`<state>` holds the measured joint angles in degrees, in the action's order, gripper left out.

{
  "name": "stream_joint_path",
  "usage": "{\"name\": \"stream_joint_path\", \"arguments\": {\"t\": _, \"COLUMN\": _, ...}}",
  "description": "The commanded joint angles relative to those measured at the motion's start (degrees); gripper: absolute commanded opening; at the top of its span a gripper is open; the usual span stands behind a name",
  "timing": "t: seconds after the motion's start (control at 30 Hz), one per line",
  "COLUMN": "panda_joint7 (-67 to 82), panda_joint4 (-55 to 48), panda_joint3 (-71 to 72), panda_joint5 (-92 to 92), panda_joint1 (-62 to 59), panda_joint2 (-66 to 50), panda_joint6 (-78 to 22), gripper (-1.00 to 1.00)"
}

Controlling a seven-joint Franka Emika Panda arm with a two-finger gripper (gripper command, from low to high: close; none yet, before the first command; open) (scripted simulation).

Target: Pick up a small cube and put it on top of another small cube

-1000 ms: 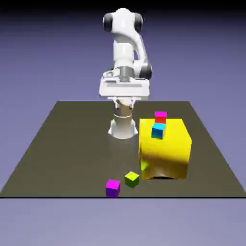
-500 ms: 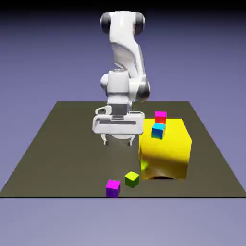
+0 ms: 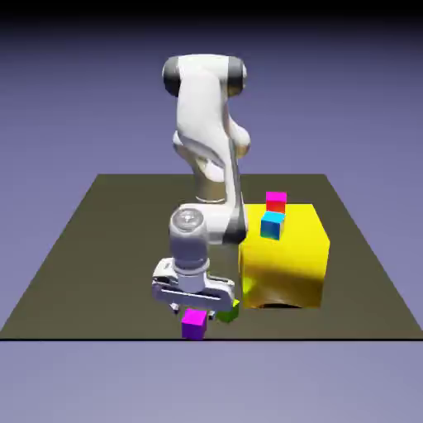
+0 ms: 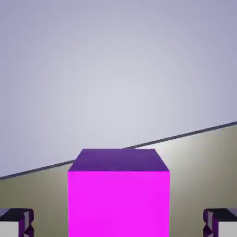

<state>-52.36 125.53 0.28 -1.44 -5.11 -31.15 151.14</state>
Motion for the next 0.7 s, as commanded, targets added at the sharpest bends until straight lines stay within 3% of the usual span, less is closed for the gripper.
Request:
{"name": "stream_joint_path", "arguments": {"t": 0.0, "panda_joint7": 0.0, "panda_joint4": 0.0, "panda_joint3": 0.0, "panda_joint5": 0.0, "panda_joint1": 0.0, "panda_joint2": 0.0, "panda_joint6": 0.0, "gripper": -1.00}}
{"name": "stream_joint_path", "arguments": {"t": 0.67, "panda_joint7": 7.3, "panda_joint4": 6.5, "panda_joint3": 6.4, "panda_joint5": 5.5, "panda_joint1": 9.6, "panda_joint2": 38.3, "panda_joint6": -23.4, "gripper": -1.00}}
